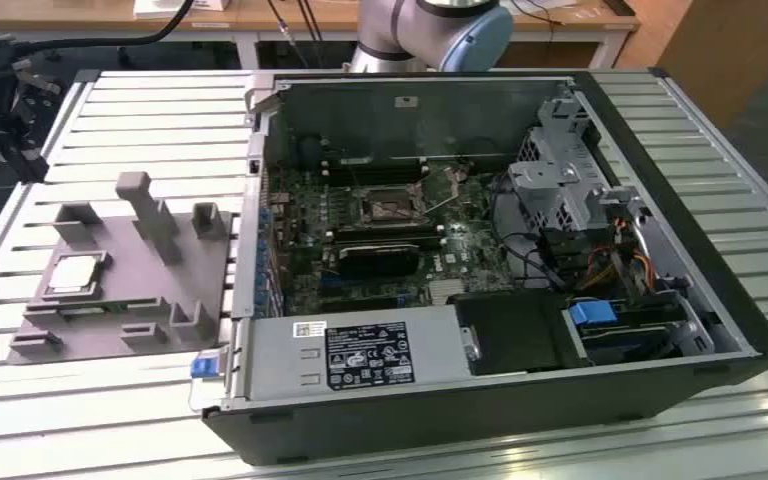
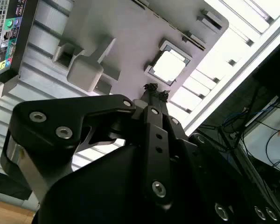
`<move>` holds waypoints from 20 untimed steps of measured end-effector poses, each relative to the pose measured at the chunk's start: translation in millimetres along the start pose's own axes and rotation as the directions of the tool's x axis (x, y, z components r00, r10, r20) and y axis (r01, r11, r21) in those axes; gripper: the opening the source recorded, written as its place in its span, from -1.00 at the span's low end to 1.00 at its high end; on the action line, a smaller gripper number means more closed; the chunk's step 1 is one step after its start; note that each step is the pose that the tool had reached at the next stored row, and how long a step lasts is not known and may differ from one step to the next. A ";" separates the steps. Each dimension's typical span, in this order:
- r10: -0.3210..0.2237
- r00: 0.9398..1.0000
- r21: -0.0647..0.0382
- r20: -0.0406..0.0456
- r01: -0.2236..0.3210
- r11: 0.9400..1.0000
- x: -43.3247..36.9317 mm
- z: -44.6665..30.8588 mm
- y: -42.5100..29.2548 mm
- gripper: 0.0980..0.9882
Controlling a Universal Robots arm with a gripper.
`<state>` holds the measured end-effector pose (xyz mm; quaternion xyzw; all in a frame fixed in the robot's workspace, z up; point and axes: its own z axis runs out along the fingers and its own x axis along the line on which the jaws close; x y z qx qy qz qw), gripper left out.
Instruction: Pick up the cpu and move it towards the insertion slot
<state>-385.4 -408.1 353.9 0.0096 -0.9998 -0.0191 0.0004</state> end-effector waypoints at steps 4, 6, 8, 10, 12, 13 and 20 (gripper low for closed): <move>0.000 1.000 0.000 0.000 0.000 1.000 0.0 0.0 0.0 -0.99; 0.000 1.000 0.000 0.000 0.000 1.000 0.0 0.0 0.0 -0.99; 0.000 1.000 0.000 0.000 0.000 1.000 0.0 0.8 0.0 -0.99; 0.000 1.000 0.000 0.001 0.000 1.000 0.1 2.4 -0.1 -0.99; 0.000 1.000 0.000 0.001 0.000 1.000 0.2 4.1 -0.1 -0.99; 0.000 1.000 0.000 0.002 0.000 1.000 0.2 5.0 -0.2 -0.99; 0.000 1.000 0.000 0.008 0.000 1.000 2.8 10.8 -0.4 -0.99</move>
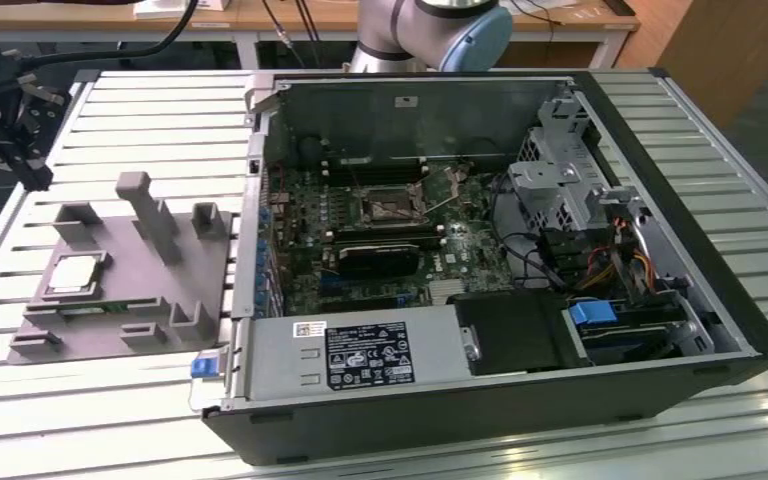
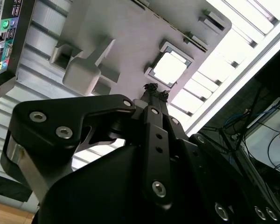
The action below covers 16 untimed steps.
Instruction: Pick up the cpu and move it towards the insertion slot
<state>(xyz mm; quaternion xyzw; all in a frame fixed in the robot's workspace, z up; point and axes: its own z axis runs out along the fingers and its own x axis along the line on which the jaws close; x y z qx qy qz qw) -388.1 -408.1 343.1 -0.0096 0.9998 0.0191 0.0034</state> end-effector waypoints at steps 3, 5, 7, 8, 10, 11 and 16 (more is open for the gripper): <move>0.000 1.000 0.000 0.004 0.000 1.000 1.1 2.5 -0.1 -0.99; 0.000 1.000 0.000 0.005 0.000 1.000 1.6 3.7 -0.1 -0.99; 0.000 1.000 0.000 0.007 0.000 1.000 2.4 4.9 -0.1 -0.99; 0.000 1.000 0.000 0.009 0.000 1.000 2.9 5.6 -0.1 -0.99; 0.000 1.000 0.000 0.011 0.000 1.000 3.5 7.4 -0.2 -0.99; 0.000 1.000 0.000 0.011 0.000 1.000 3.8 8.3 -0.3 -0.99; -0.001 1.000 0.000 0.018 0.001 1.000 5.4 13.7 -0.4 -0.99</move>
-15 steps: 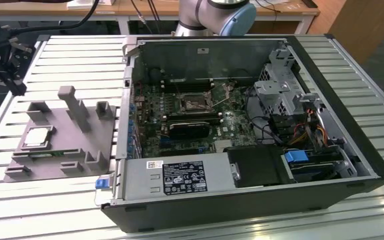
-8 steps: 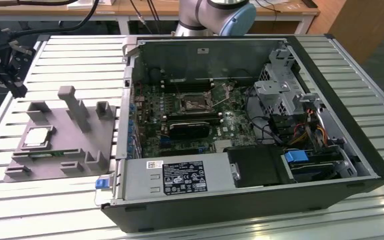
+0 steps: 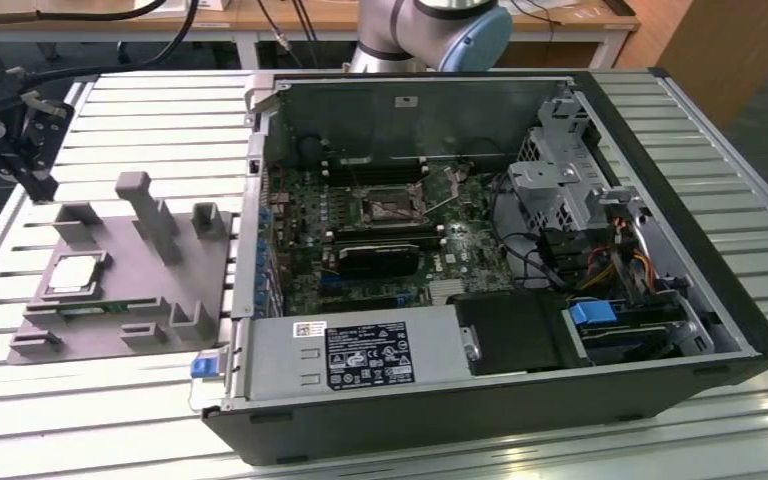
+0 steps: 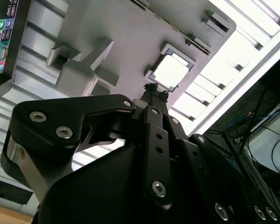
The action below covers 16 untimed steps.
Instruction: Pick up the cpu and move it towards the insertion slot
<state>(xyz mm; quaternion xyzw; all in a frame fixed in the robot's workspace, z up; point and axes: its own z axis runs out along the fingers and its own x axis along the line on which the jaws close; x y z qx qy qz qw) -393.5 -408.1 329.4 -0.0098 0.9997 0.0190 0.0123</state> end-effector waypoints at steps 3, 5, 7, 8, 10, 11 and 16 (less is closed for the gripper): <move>0.000 1.000 0.000 0.005 0.000 1.000 1.2 4.1 -0.1 -0.99; 0.000 1.000 0.000 0.009 0.000 1.000 2.1 6.9 -0.2 -0.99; -0.001 1.000 0.000 0.012 0.001 1.000 2.8 9.7 -0.3 -0.99; -0.001 1.000 0.000 0.013 0.001 1.000 3.3 11.1 -0.4 -0.99; -0.001 1.000 0.000 0.017 0.001 1.000 3.8 14.1 -0.5 -0.99; -0.001 1.000 0.000 0.018 0.001 1.000 4.0 15.6 -0.5 -0.99; -0.001 1.000 0.001 0.026 0.001 1.000 5.0 24.0 -0.8 -0.99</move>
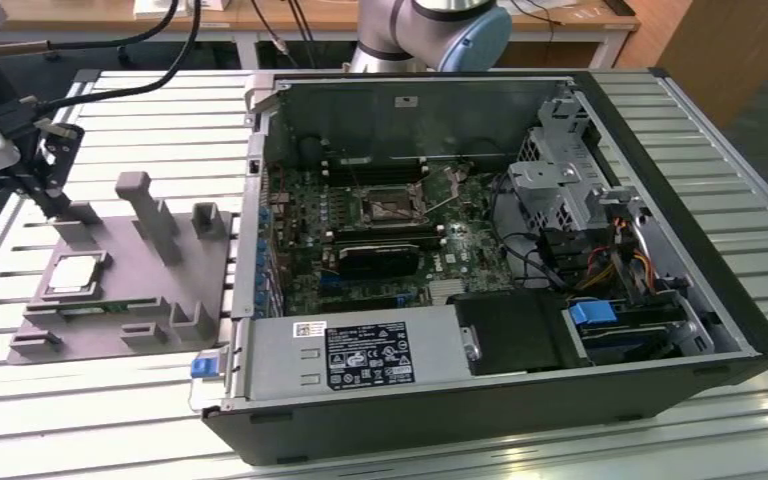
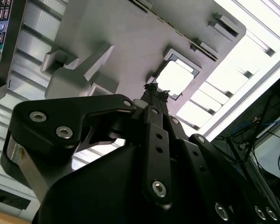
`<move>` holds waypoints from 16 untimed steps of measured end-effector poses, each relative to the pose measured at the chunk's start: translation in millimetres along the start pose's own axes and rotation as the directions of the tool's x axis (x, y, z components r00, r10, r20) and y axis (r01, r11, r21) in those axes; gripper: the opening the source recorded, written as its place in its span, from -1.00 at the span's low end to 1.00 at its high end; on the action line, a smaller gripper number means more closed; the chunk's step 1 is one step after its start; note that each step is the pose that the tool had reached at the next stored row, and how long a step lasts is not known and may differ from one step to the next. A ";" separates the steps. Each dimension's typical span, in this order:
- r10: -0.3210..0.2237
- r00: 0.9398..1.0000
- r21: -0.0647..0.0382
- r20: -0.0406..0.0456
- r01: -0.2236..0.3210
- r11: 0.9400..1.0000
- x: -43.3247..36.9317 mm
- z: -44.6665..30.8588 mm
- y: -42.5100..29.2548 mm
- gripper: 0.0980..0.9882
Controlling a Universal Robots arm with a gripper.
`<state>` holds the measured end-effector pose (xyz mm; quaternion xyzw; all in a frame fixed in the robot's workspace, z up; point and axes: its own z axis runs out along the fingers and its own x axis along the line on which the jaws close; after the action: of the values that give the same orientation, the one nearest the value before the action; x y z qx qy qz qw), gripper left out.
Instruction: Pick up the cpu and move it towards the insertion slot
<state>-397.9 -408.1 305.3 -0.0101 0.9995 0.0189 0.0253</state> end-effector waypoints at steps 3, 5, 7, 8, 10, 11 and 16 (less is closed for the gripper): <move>0.000 1.000 0.000 0.005 0.000 1.000 1.1 5.2 -0.1 -0.99; 0.000 1.000 0.000 0.007 0.000 1.000 2.4 8.6 -0.3 -0.99; 0.000 1.000 0.000 0.007 0.000 1.000 4.4 11.2 -0.4 -0.99; 0.000 1.000 0.000 0.007 0.000 1.000 6.1 12.3 -0.4 -0.99; 0.000 1.000 0.000 0.007 0.000 1.000 9.7 14.5 -0.4 -0.99; 0.000 1.000 0.000 0.007 0.000 1.000 11.2 16.0 -0.4 -0.99; 0.000 1.000 0.000 0.008 0.000 1.000 18.8 24.7 -0.5 -0.99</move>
<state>-415.4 -408.1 279.7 -0.0101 0.9993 0.0188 0.0291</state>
